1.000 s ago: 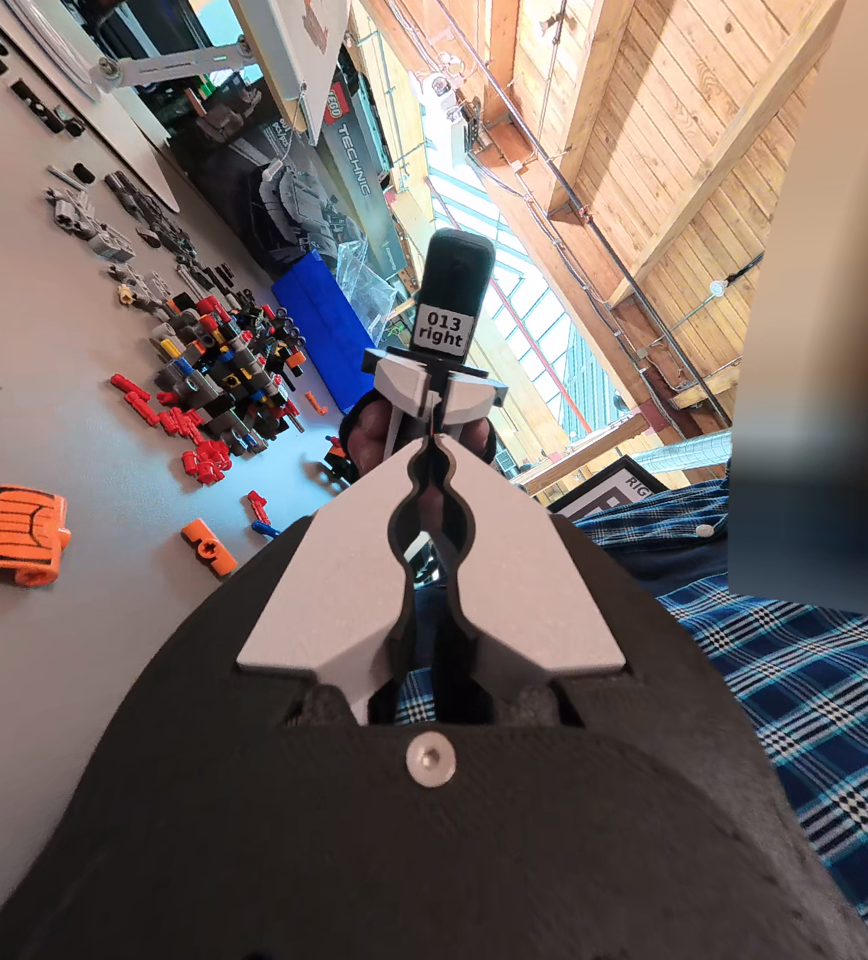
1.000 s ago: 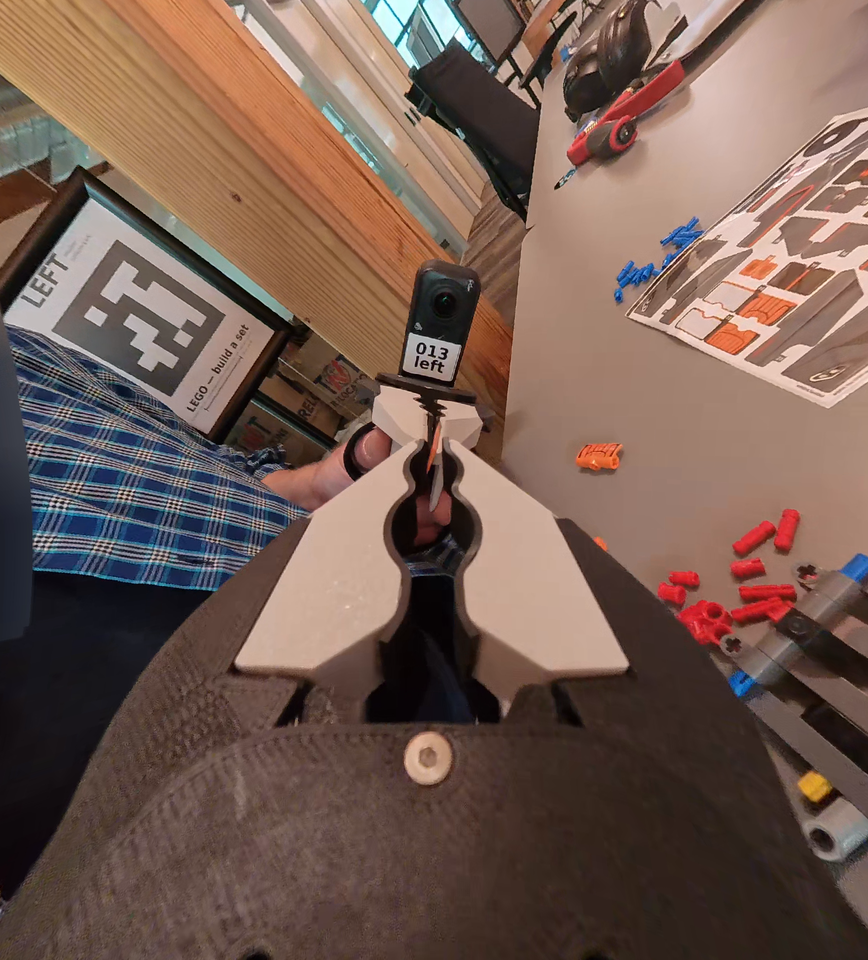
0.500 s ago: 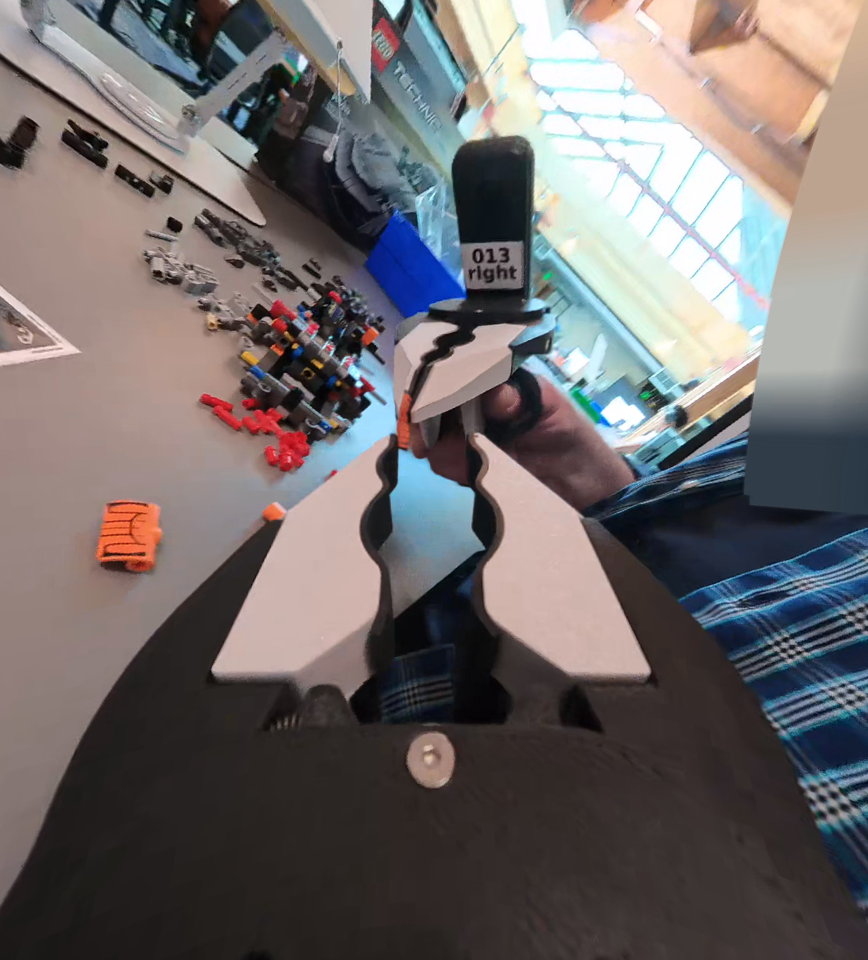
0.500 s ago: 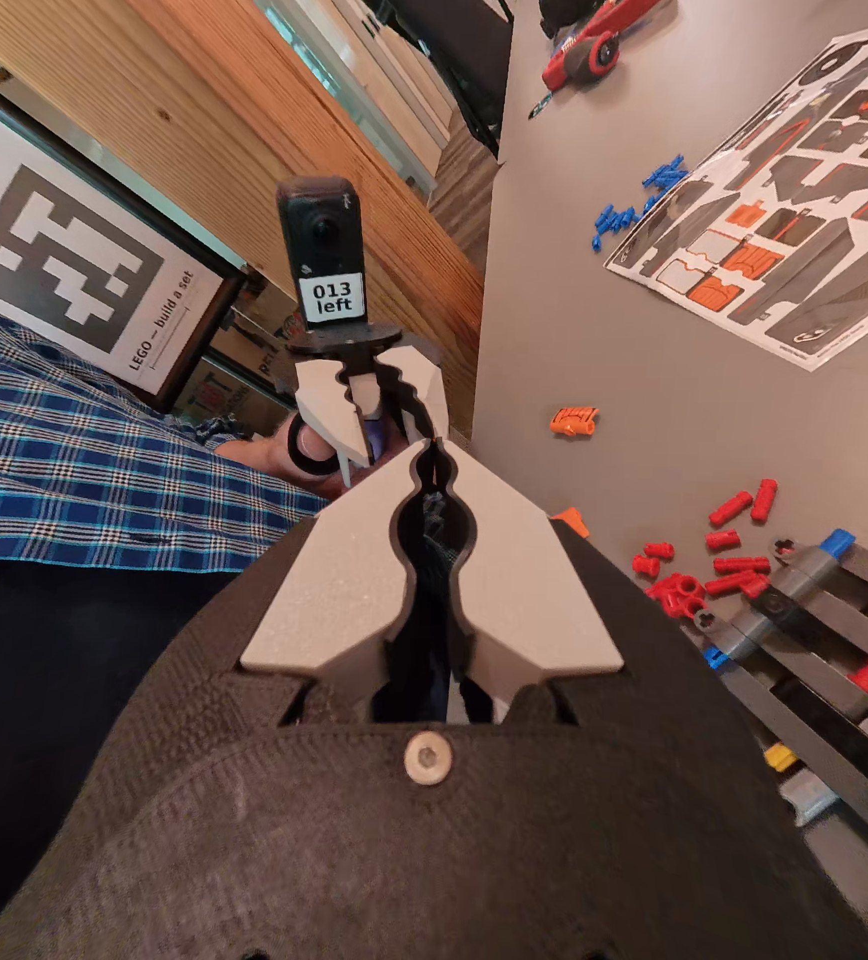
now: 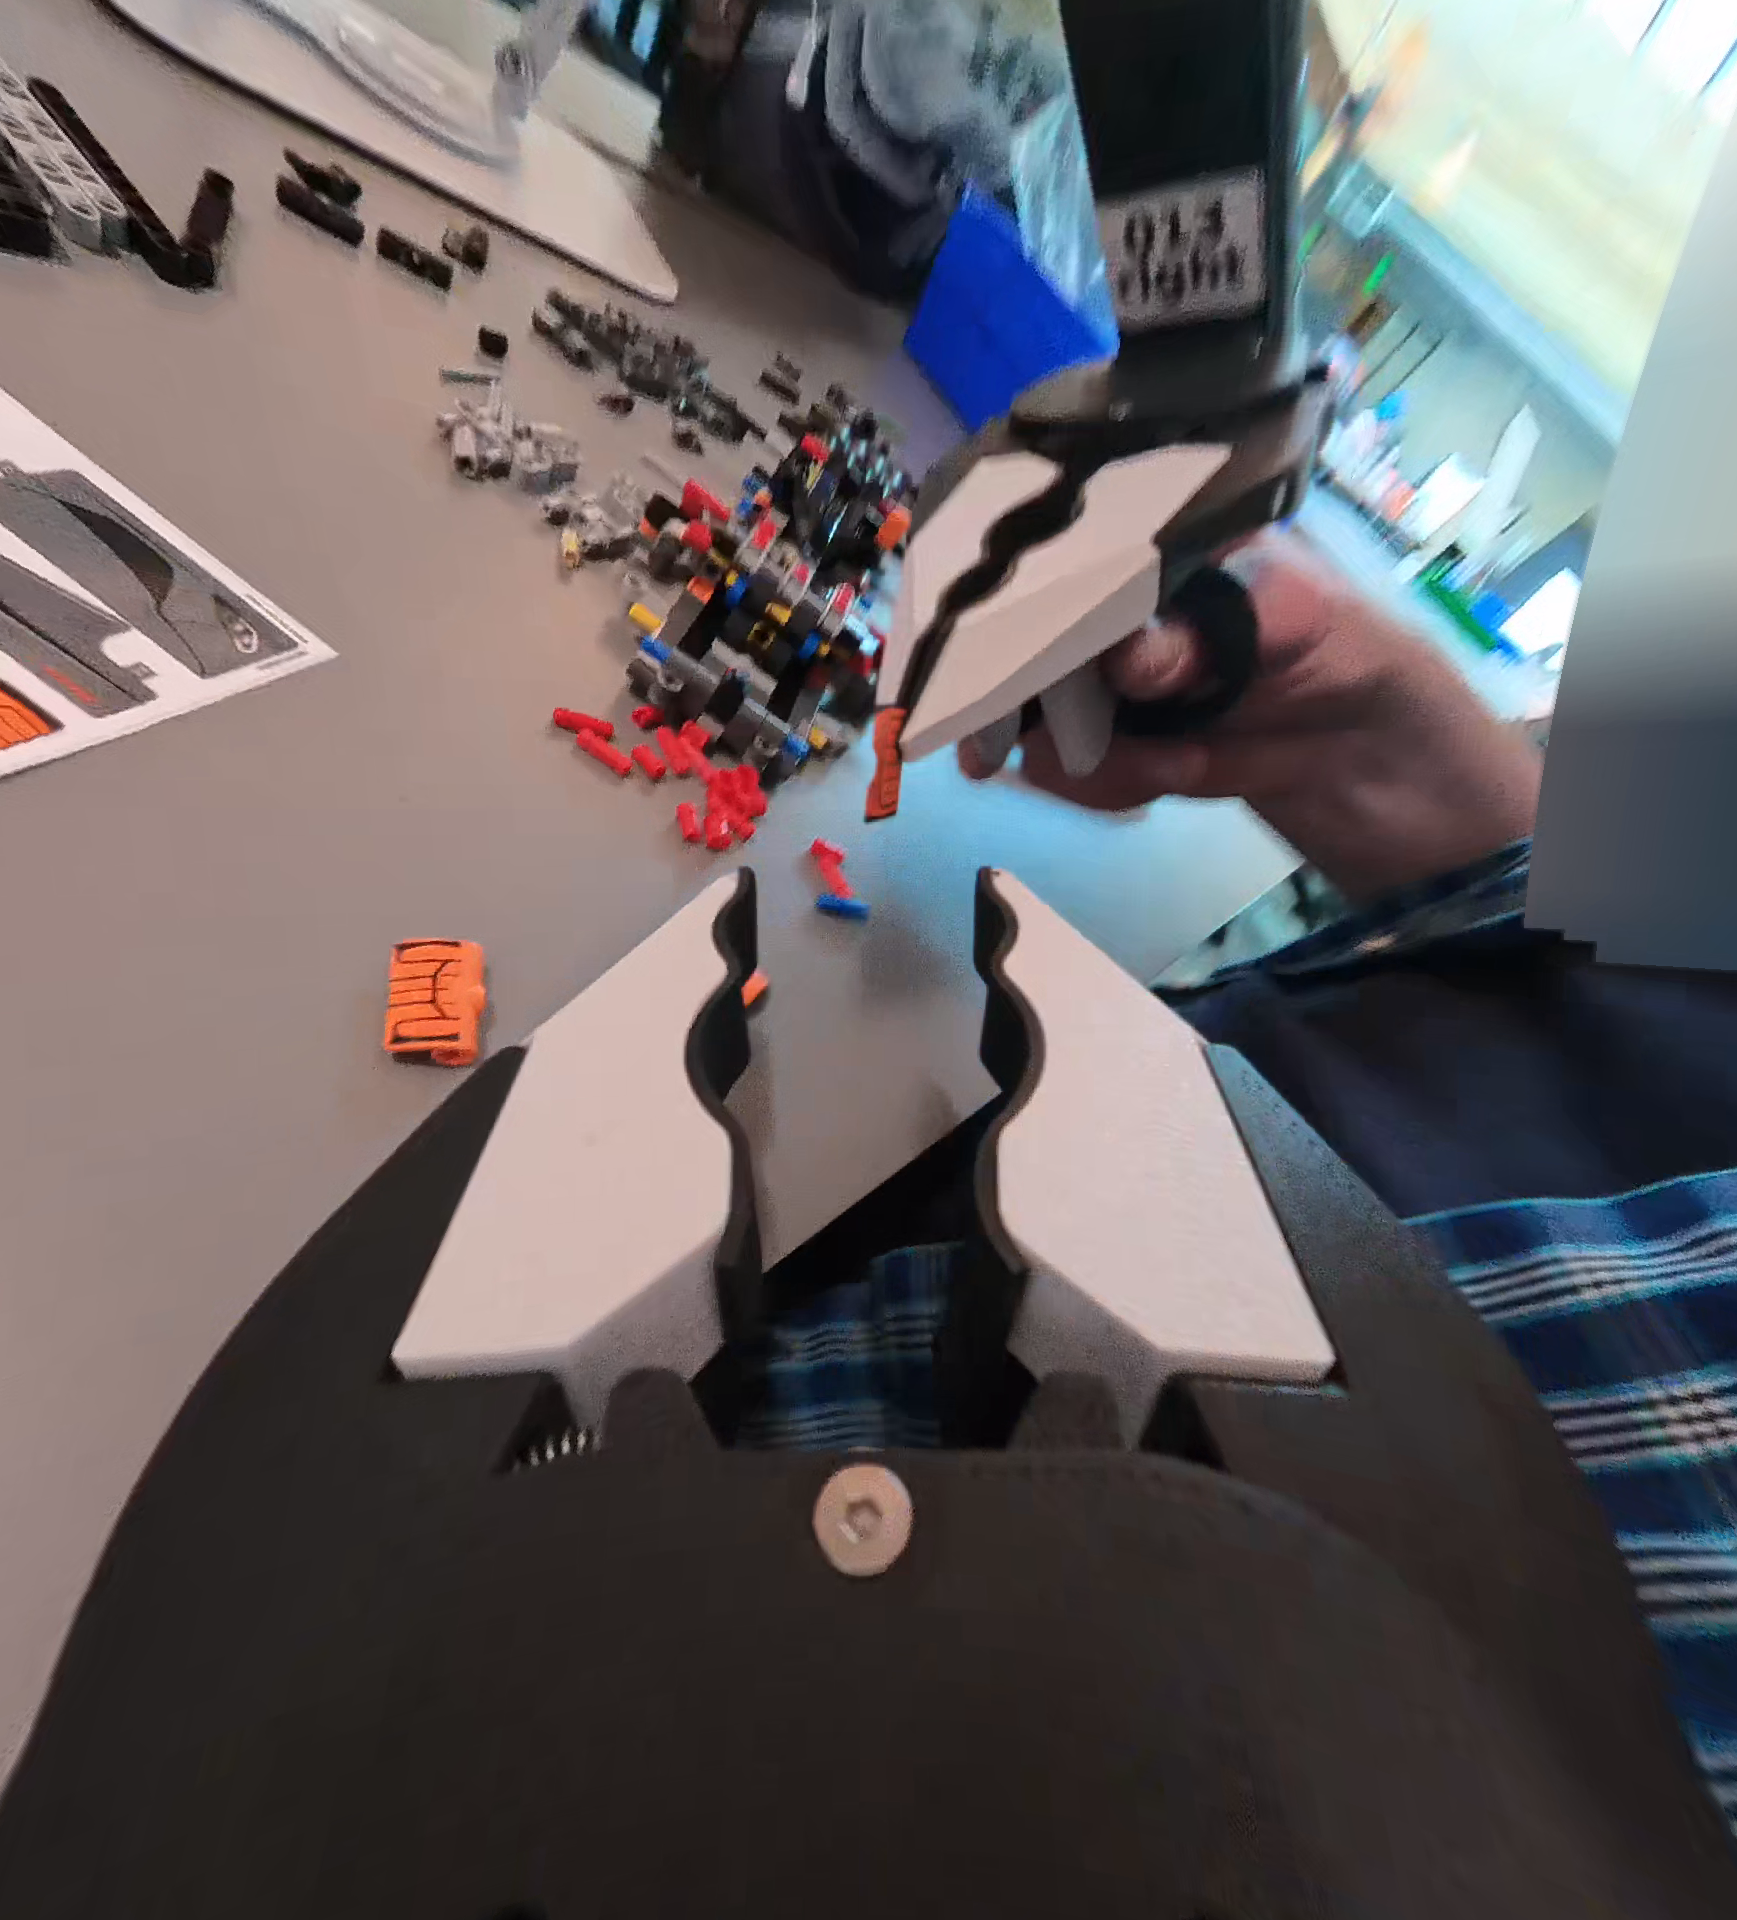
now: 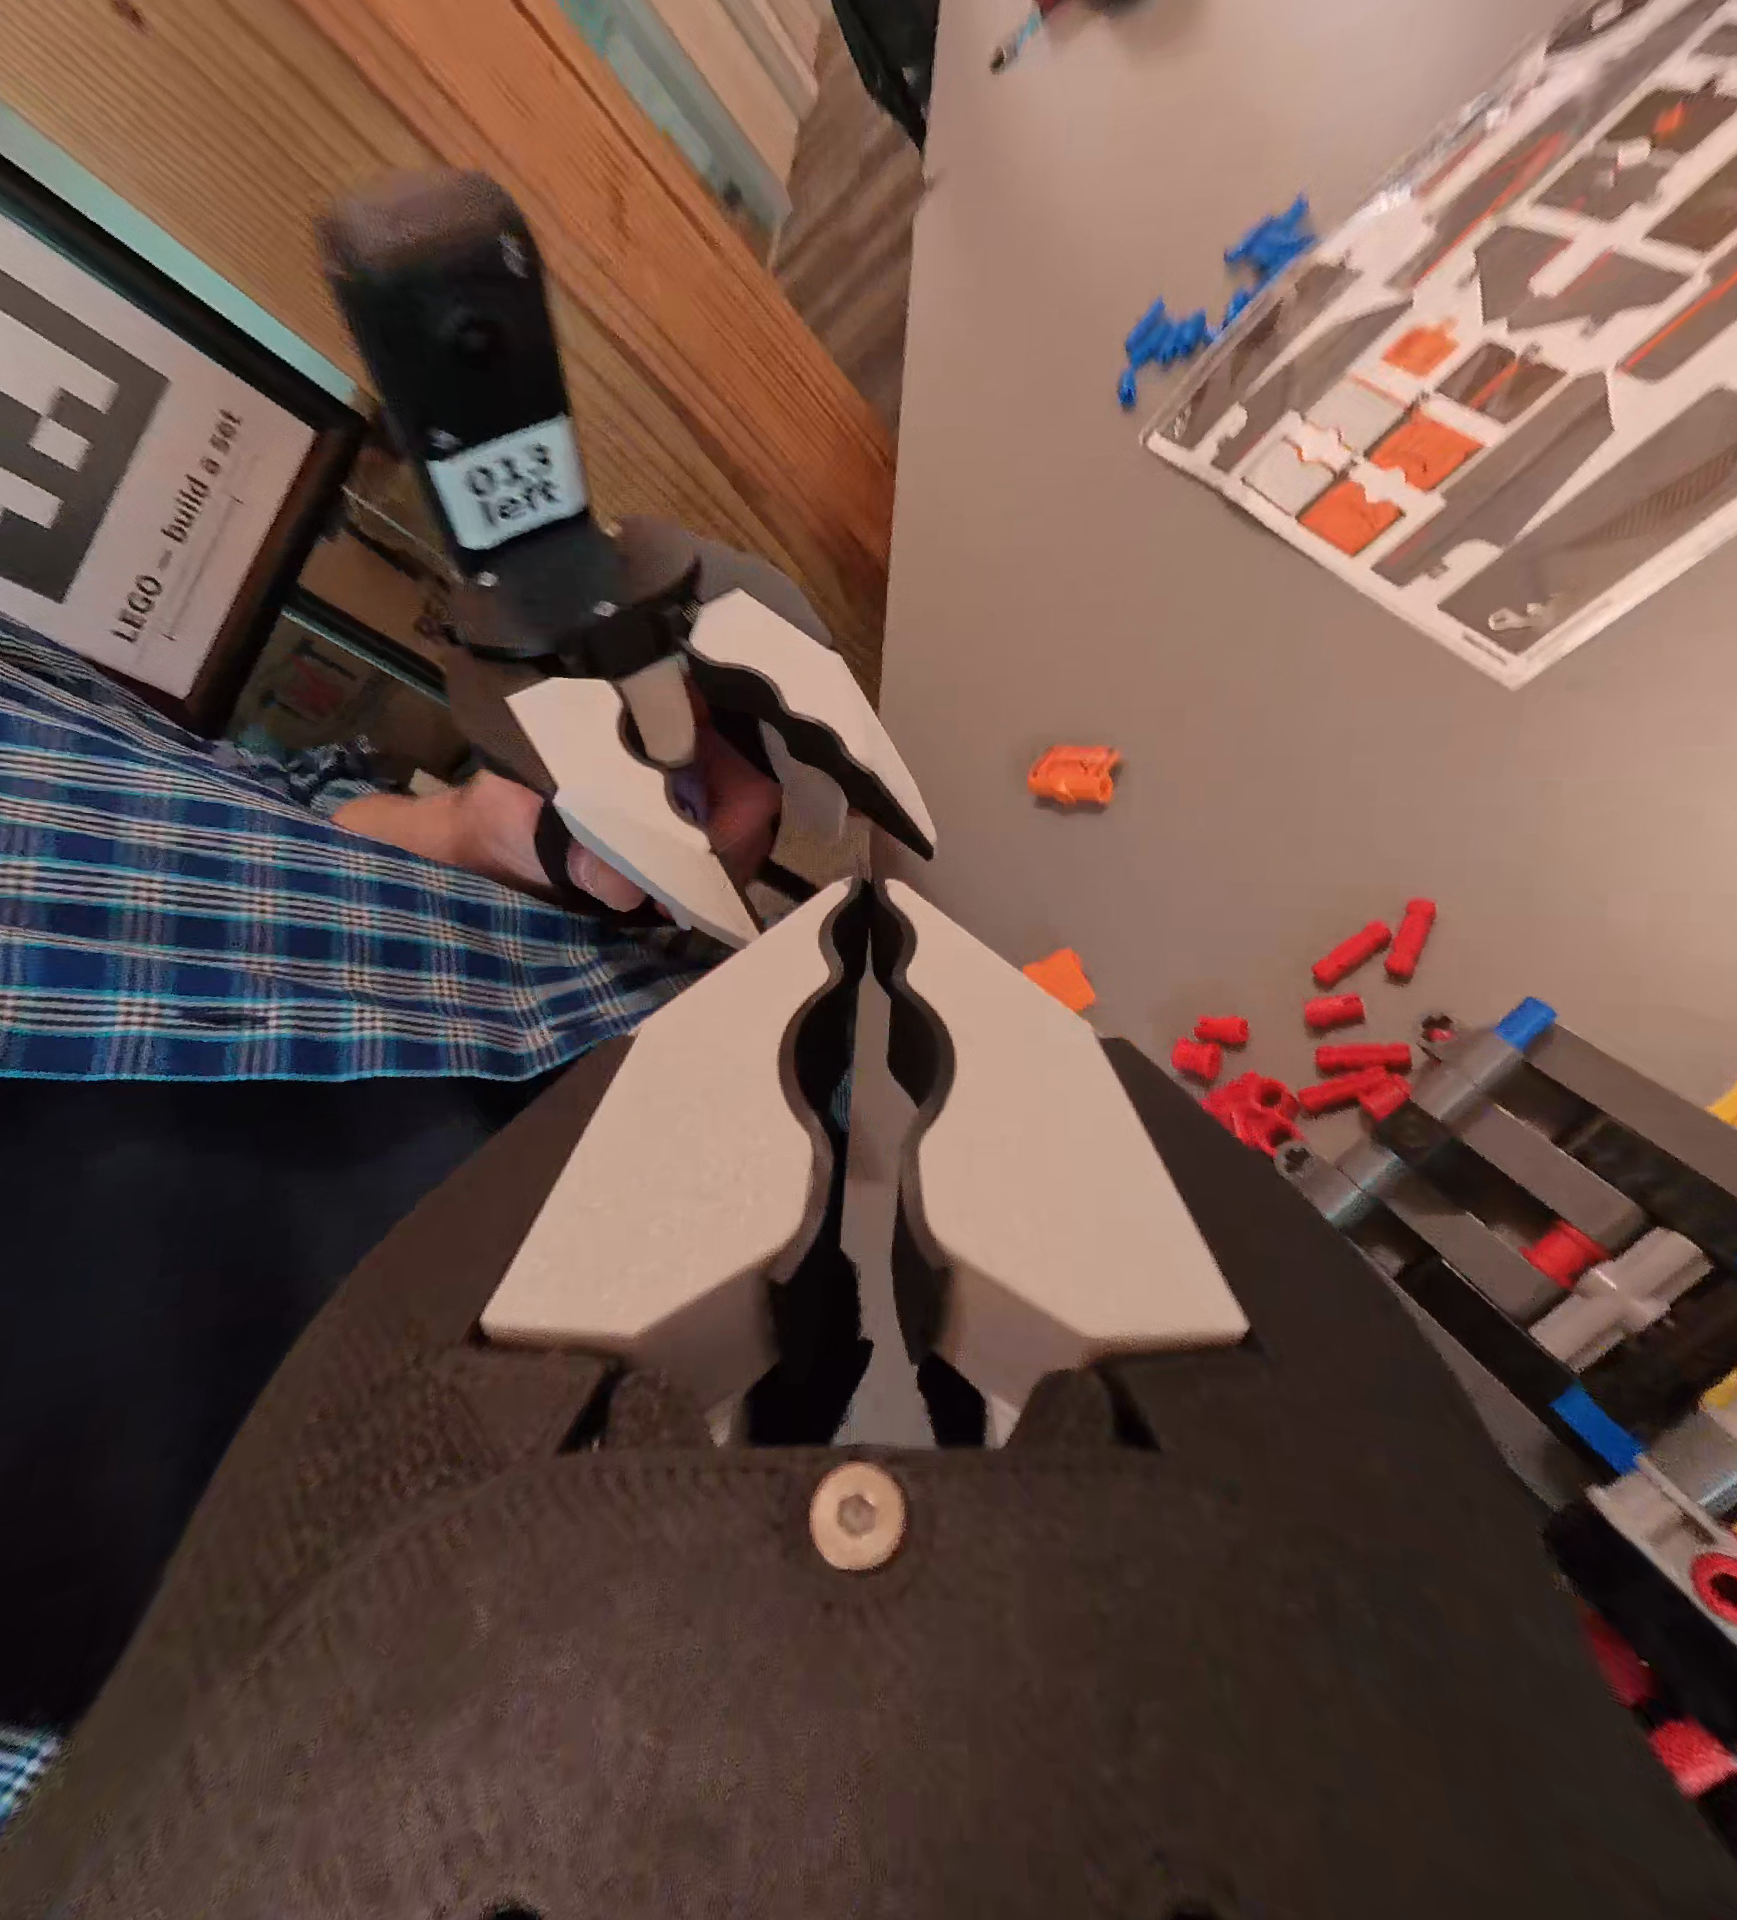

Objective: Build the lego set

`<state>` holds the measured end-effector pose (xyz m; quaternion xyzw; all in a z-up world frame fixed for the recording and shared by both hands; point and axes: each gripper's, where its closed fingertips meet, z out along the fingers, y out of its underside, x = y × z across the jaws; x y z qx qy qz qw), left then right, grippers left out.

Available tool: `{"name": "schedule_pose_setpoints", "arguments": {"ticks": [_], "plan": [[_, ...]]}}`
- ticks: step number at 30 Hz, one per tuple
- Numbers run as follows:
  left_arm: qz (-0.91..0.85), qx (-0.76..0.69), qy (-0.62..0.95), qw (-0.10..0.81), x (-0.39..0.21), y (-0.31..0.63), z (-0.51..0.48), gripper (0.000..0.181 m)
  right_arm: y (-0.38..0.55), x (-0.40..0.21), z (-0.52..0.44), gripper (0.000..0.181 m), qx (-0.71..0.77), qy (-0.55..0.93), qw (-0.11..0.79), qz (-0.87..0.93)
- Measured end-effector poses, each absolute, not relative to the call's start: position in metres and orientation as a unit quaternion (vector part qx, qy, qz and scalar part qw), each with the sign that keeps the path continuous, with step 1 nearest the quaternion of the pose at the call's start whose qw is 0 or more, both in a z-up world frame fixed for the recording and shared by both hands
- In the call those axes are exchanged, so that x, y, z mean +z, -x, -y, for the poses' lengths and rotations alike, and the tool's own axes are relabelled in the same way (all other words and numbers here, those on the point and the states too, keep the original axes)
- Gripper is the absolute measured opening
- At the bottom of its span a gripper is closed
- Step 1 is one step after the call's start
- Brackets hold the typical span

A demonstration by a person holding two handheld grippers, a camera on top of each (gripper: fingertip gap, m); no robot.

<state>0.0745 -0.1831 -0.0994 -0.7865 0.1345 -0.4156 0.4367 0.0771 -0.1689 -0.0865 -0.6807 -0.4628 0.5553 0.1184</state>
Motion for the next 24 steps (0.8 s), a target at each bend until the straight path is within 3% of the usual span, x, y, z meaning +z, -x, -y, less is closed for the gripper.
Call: {"name": "schedule_pose_setpoints", "arguments": {"ticks": [9, 24], "plan": [[-0.257, -0.263, 0.846, 0.385, -0.139, -0.081, 0.174, 0.038, -0.077, -0.131, 0.170, 0.000, 0.489, 0.716, 0.069, 0.494], [-0.304, -0.239, 0.848, 0.361, -0.157, -0.084, 0.172, 0.031, -0.075, -0.142, 0.172, 0.000, 0.514, 0.714, 0.039, 0.474]]}}
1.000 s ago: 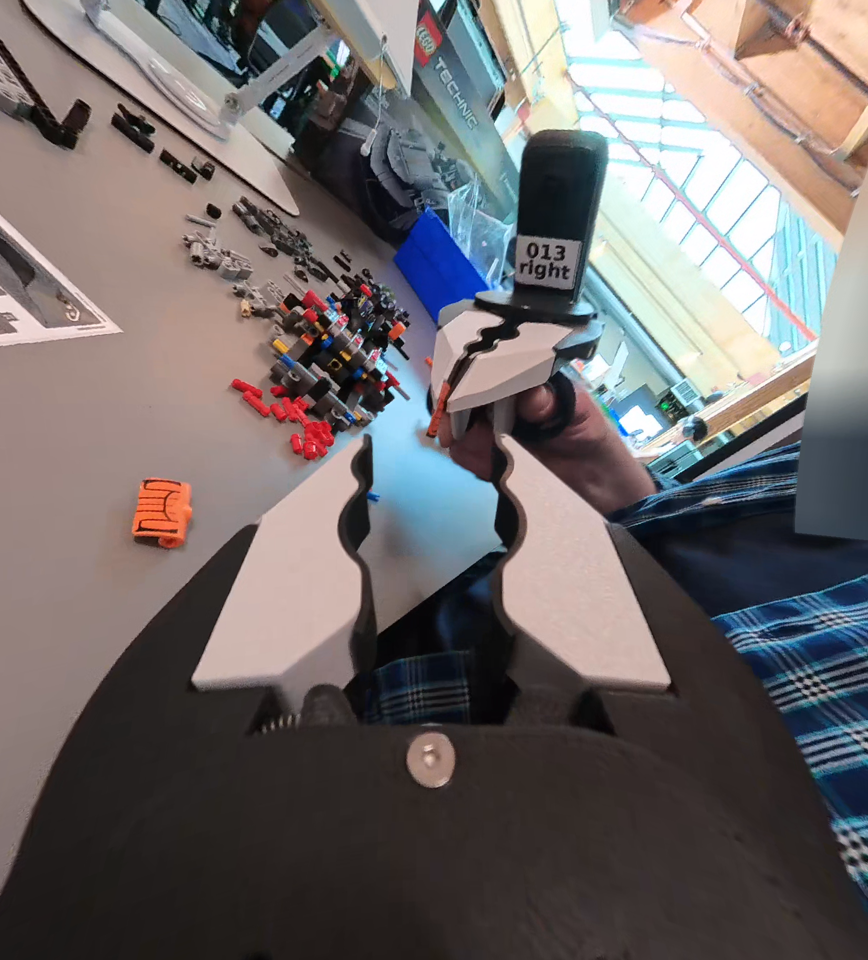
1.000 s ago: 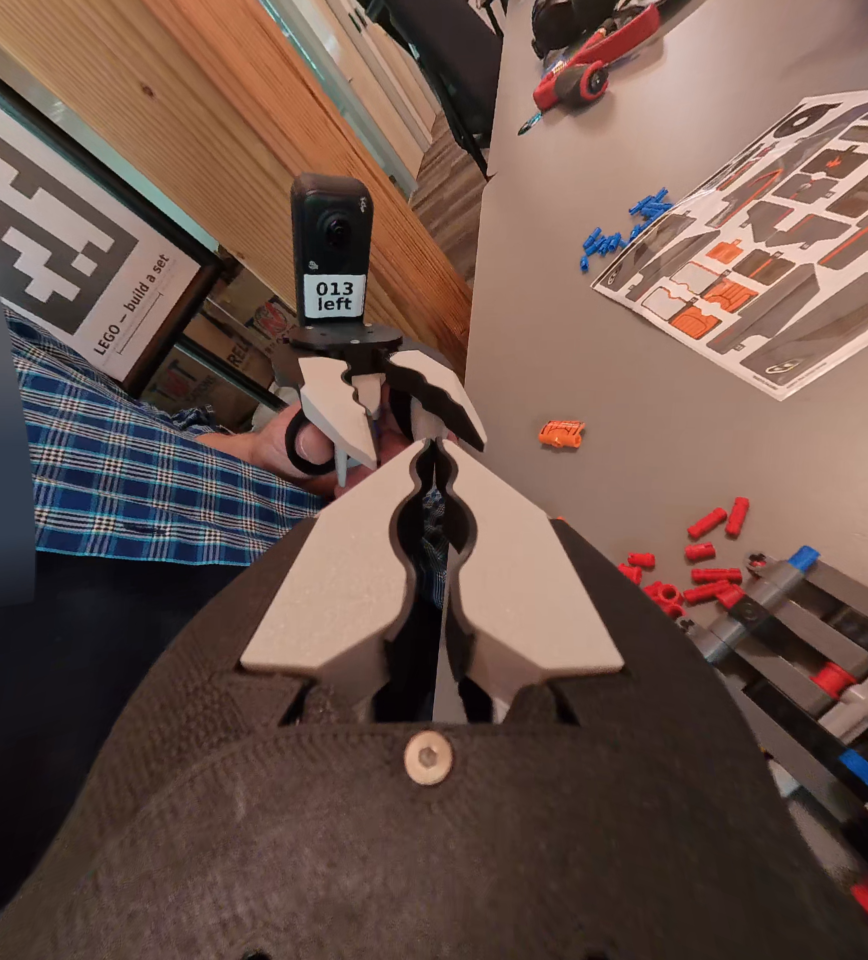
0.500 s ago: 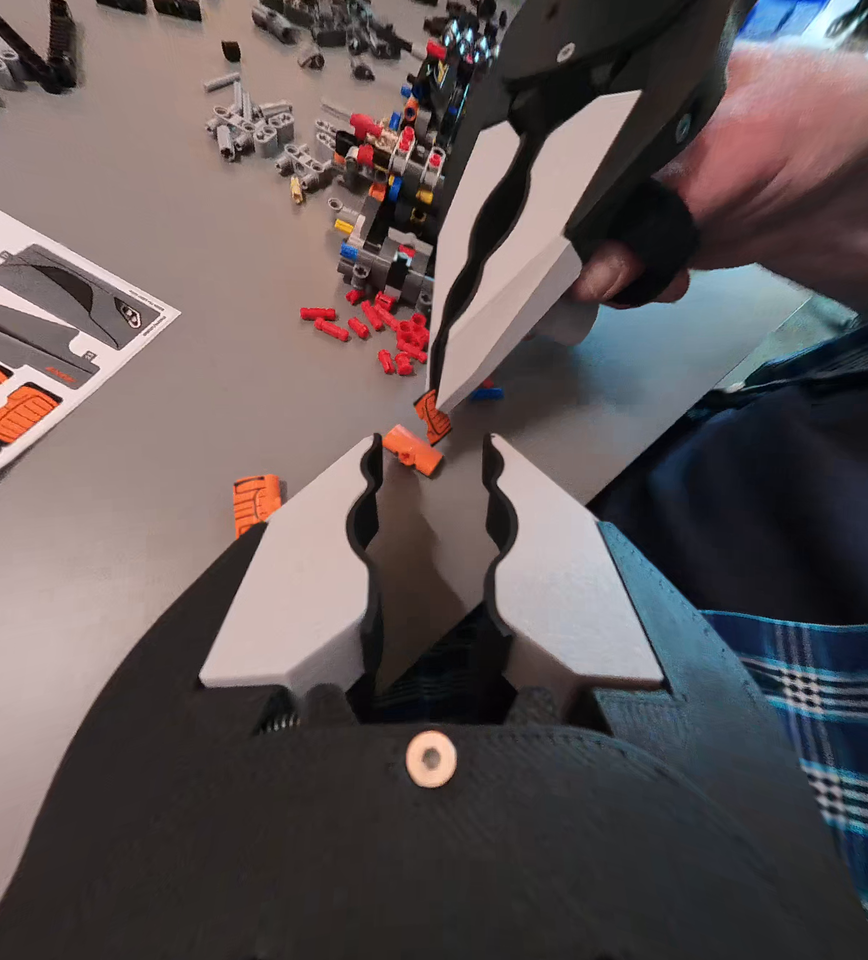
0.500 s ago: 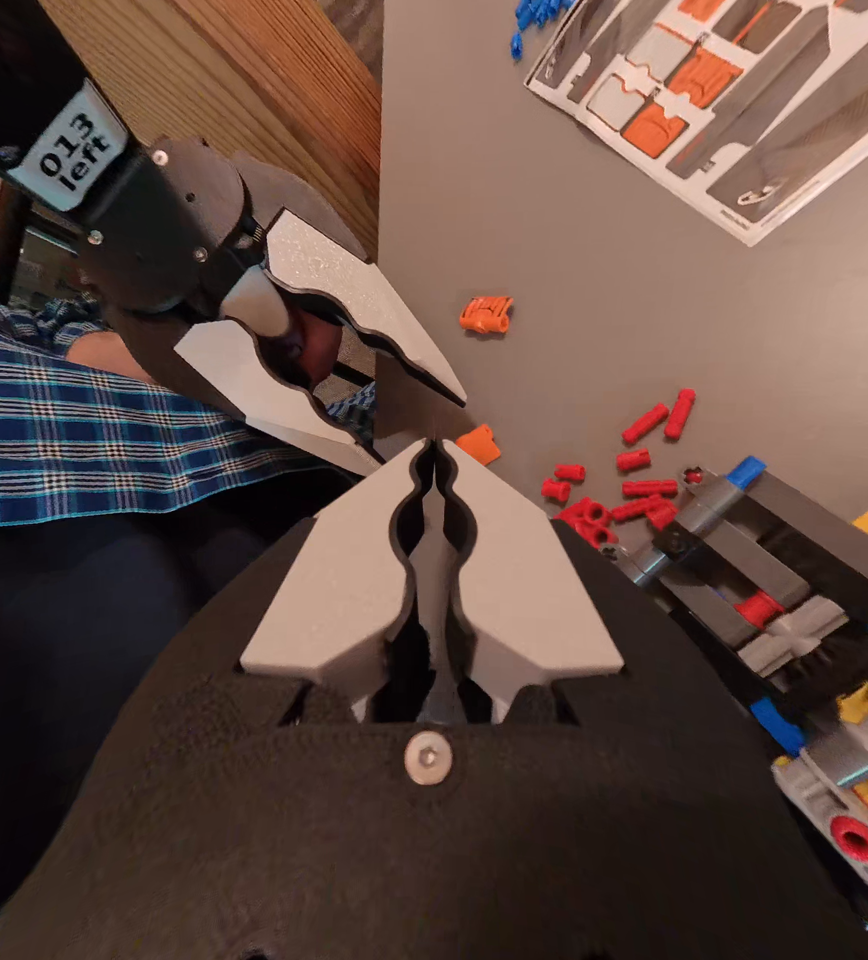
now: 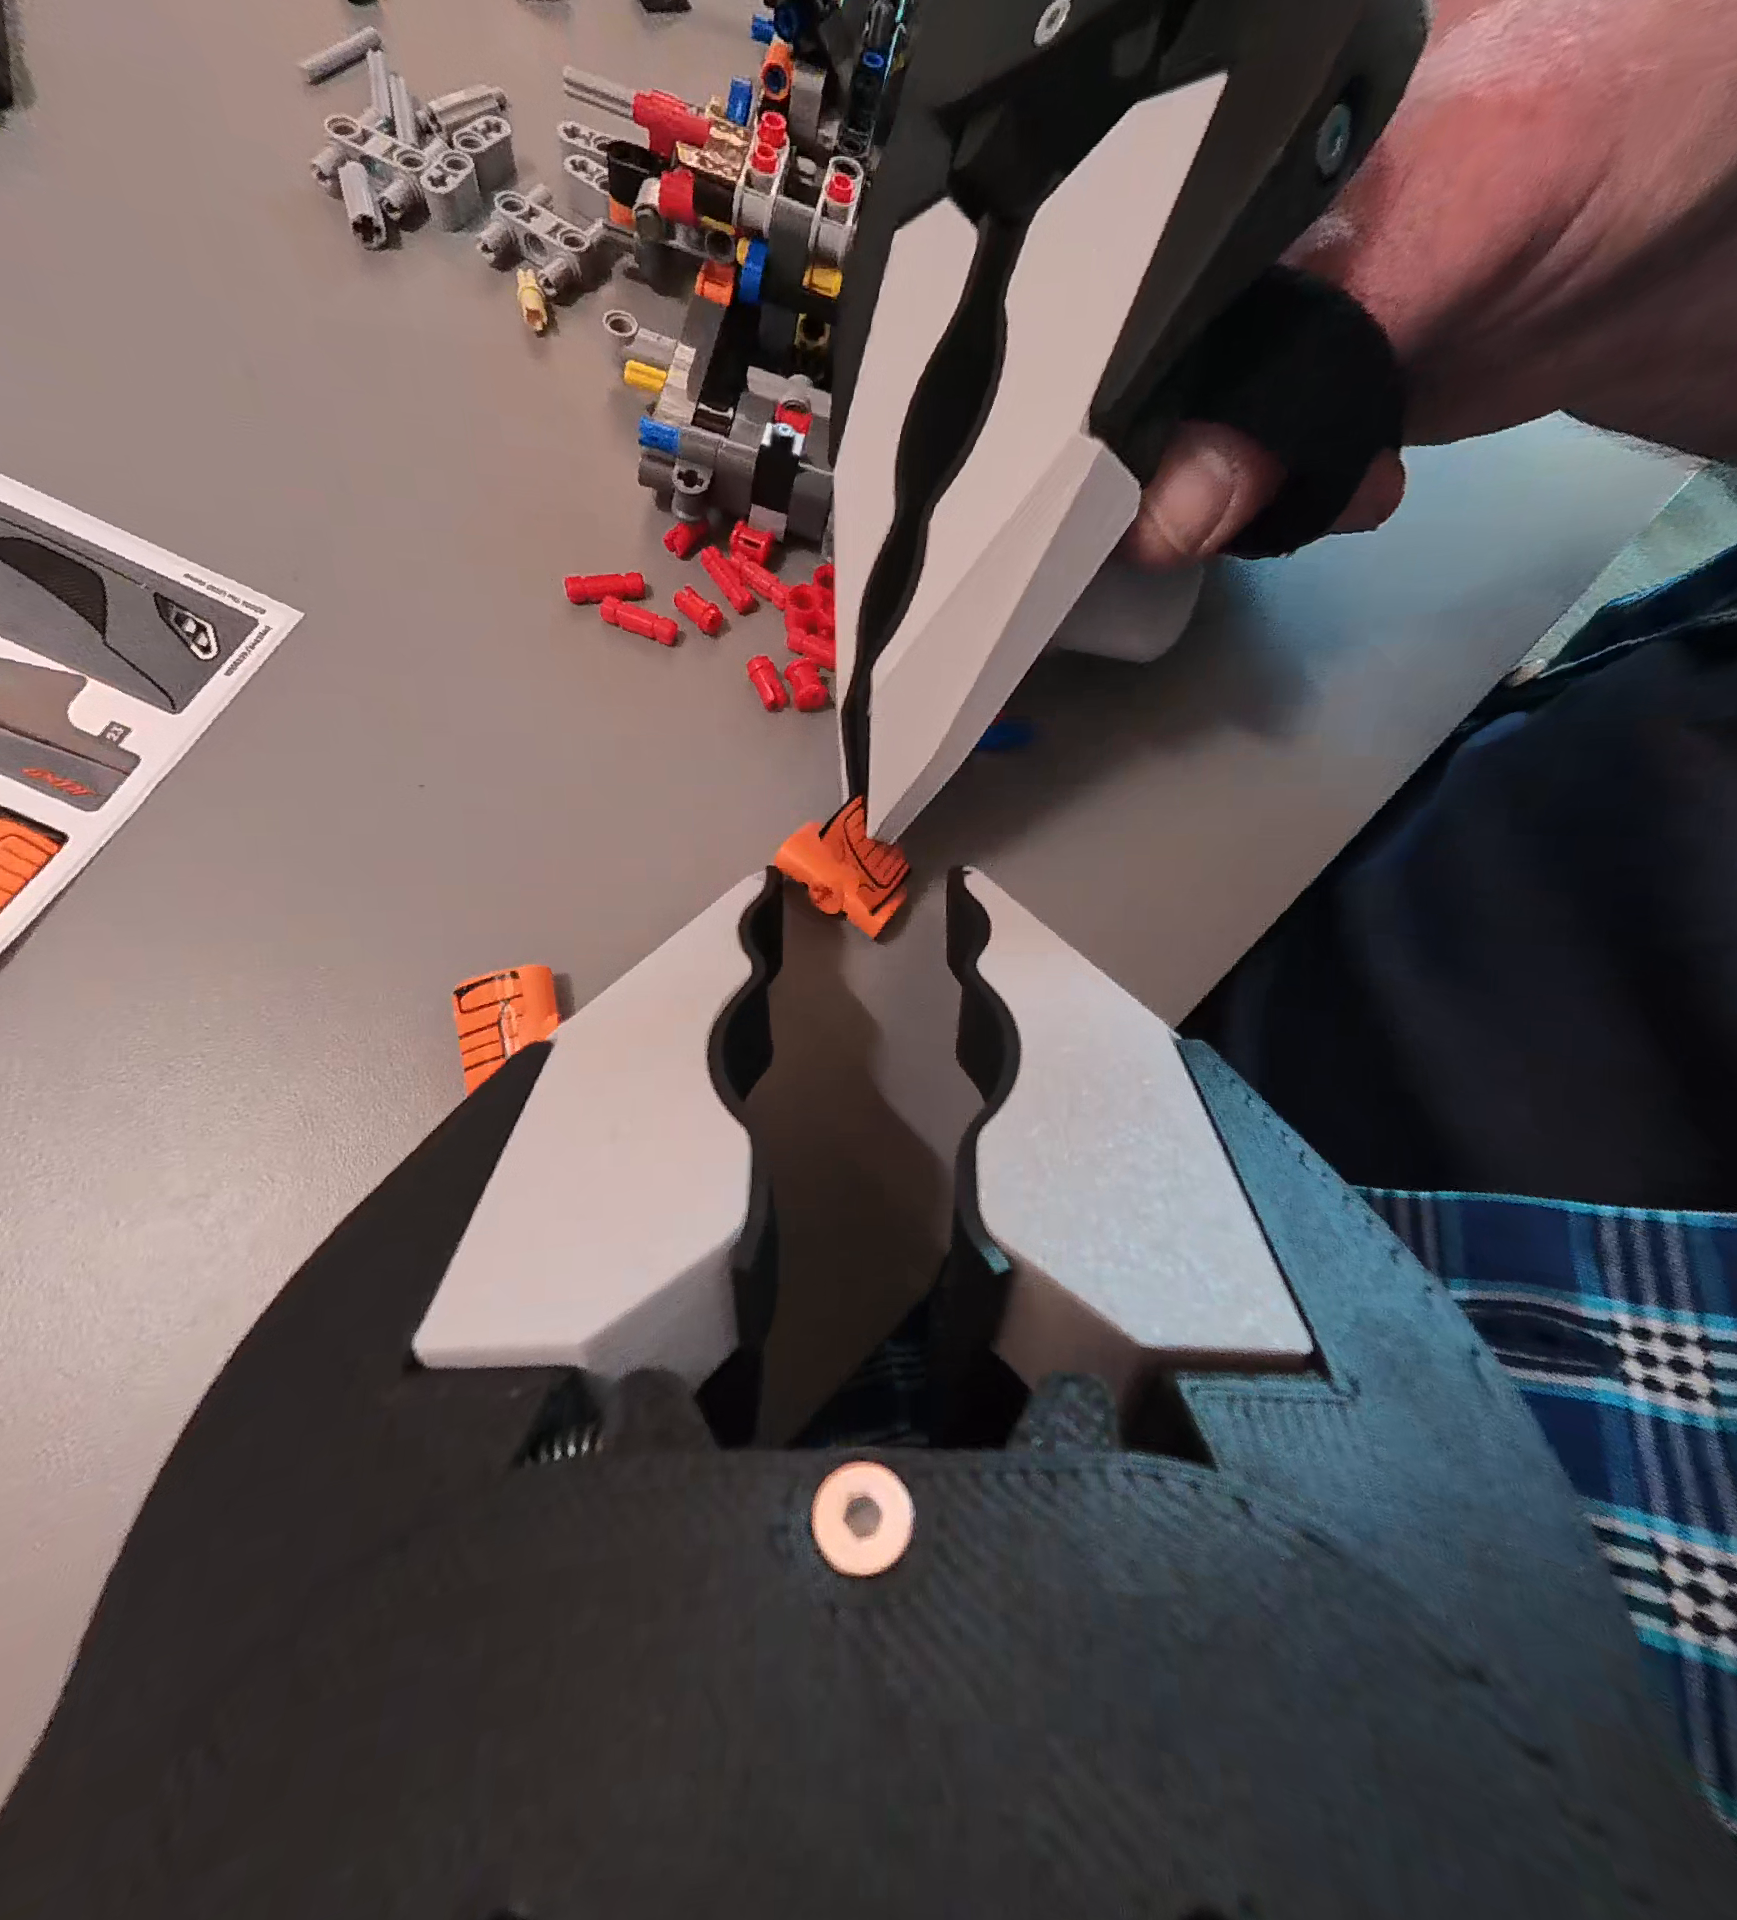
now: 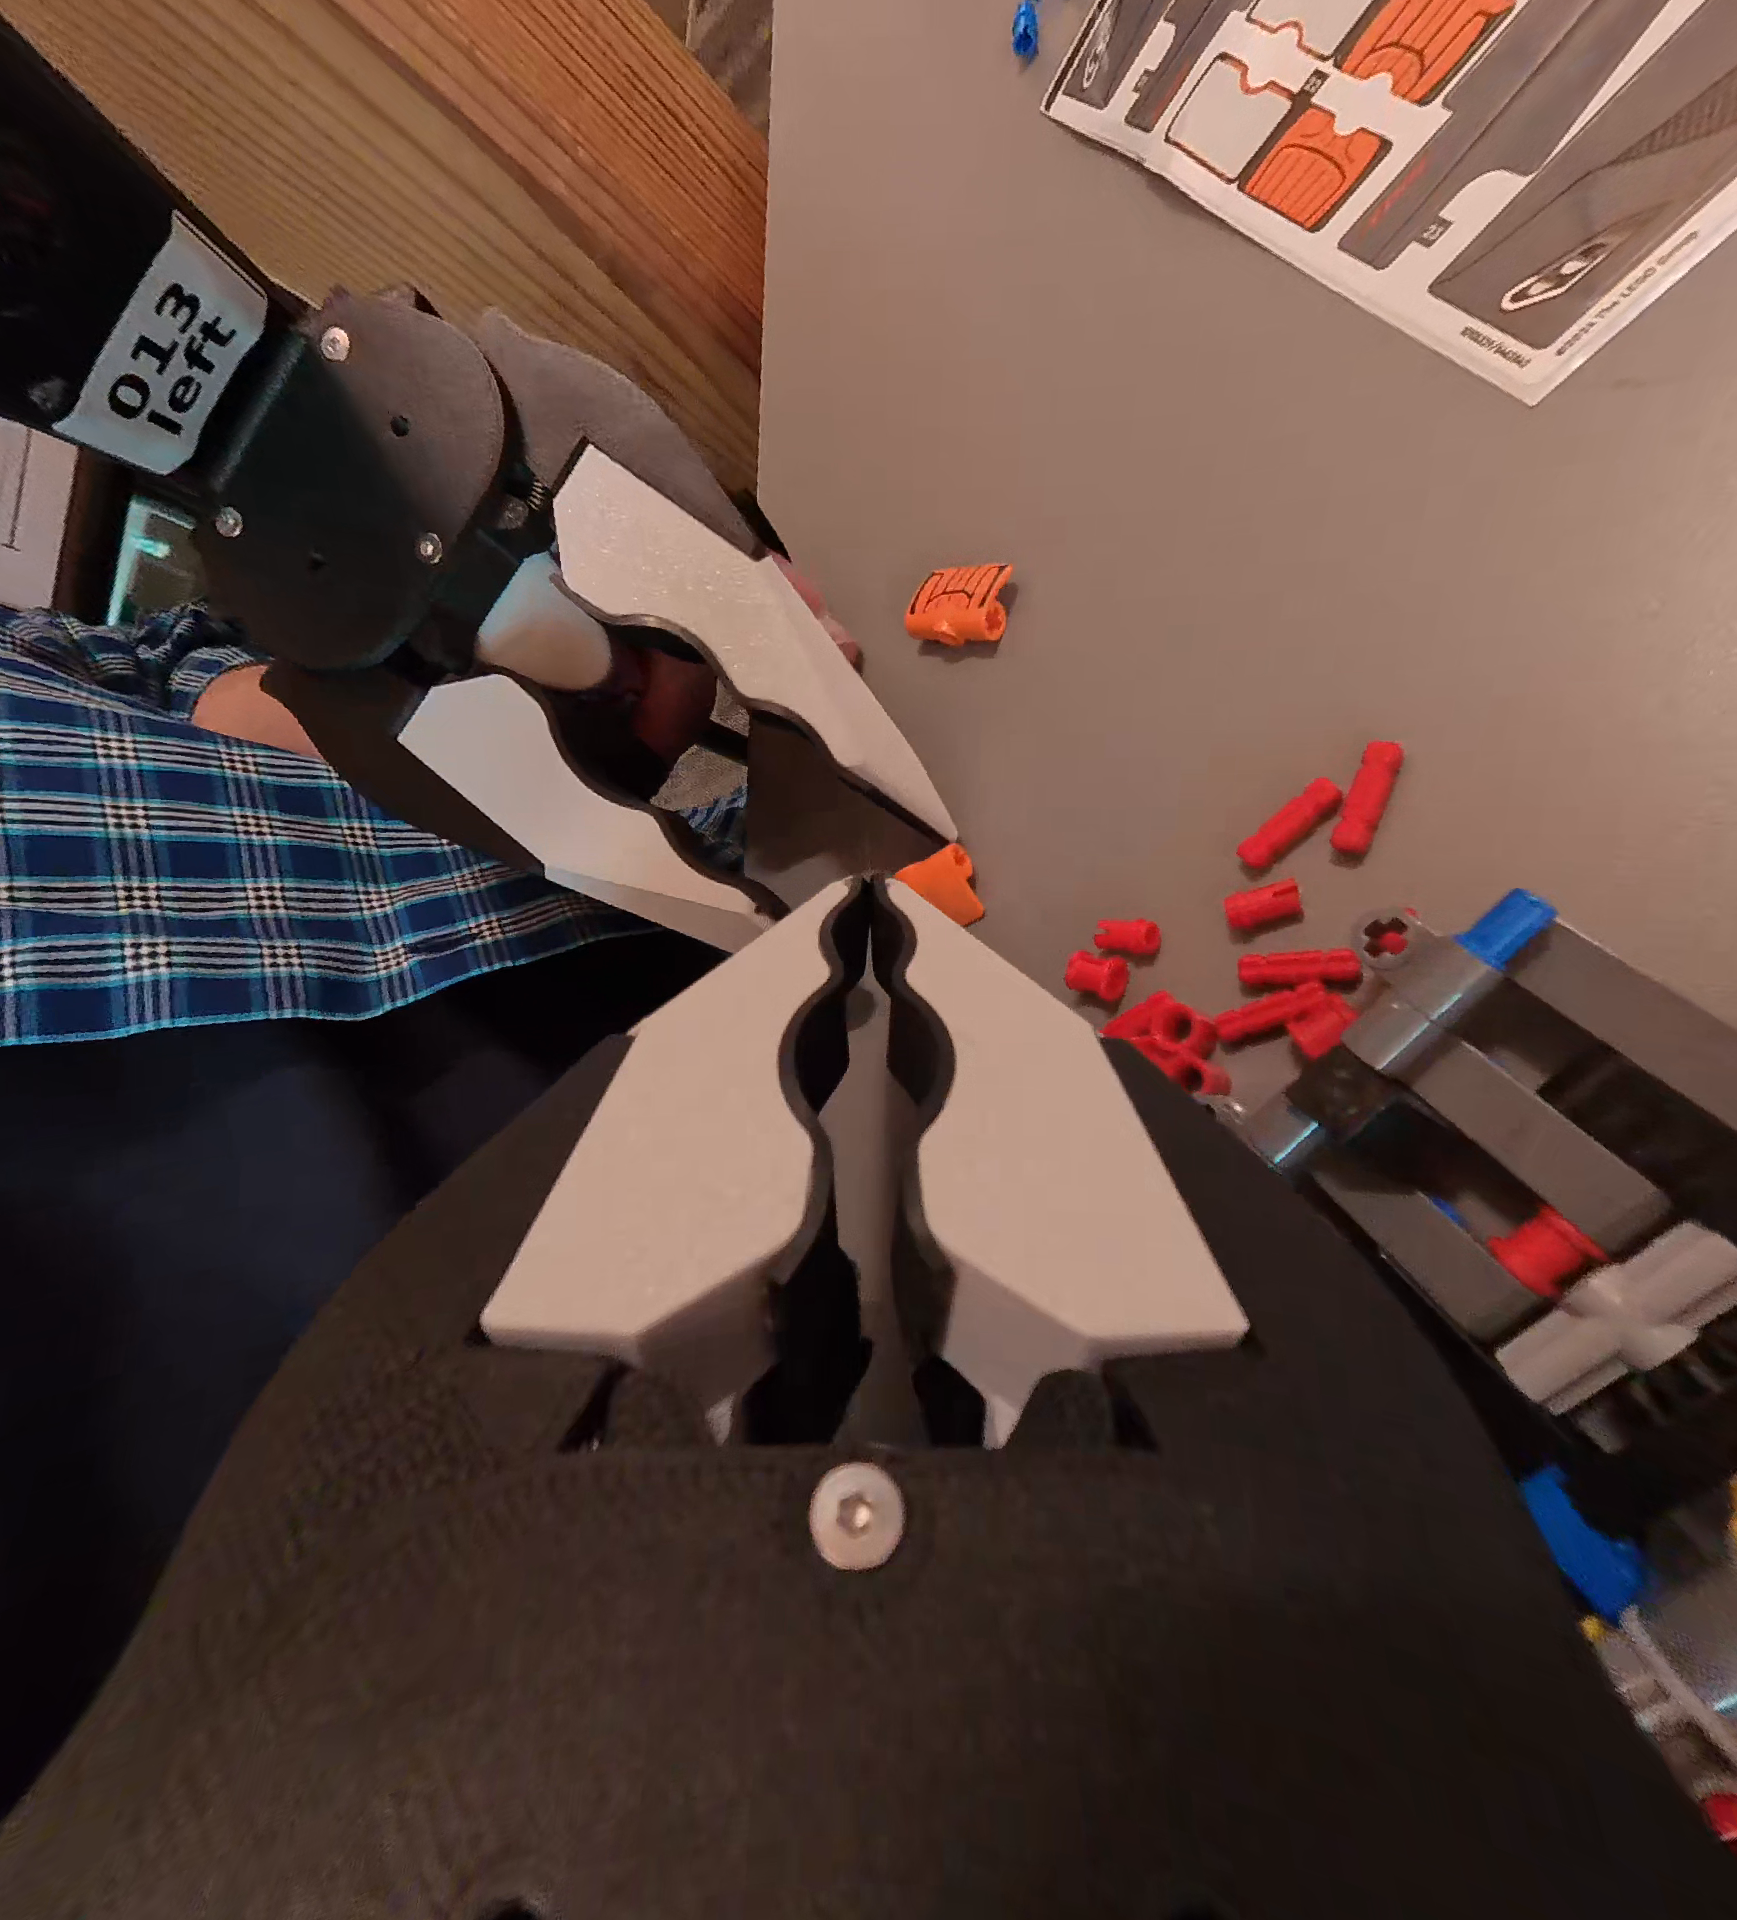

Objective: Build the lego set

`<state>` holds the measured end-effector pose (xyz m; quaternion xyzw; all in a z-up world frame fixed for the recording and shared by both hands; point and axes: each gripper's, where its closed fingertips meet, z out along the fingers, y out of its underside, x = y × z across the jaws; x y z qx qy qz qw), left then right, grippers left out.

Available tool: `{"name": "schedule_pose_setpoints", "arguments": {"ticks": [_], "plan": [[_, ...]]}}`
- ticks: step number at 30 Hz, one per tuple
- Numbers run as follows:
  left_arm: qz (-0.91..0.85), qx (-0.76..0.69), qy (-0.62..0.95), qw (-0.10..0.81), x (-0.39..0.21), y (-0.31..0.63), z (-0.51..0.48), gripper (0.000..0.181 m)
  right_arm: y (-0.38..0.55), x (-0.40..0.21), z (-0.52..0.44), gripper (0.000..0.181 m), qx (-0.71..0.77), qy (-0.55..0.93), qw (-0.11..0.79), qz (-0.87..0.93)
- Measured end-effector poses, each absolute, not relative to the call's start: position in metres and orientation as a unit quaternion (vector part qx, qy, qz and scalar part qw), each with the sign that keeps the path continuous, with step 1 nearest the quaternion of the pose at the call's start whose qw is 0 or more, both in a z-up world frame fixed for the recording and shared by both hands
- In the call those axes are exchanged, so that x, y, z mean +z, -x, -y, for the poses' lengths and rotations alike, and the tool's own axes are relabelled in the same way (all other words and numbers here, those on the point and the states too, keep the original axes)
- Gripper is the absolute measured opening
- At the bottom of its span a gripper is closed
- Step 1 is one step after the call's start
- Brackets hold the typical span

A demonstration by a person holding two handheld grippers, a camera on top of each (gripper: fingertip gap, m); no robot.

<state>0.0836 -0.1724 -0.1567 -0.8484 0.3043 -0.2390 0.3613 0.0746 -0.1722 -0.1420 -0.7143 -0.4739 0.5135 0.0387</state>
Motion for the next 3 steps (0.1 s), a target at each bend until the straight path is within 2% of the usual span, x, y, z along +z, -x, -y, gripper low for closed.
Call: {"name": "schedule_pose_setpoints", "arguments": {"ticks": [3], "plan": [[-0.307, -0.235, 0.848, 0.362, -0.1577, -0.0834, 0.1725, 0.029, -0.0748, -0.1421, 0.1717, 0.000, 0.515, 0.716, 0.038, 0.470]]}}
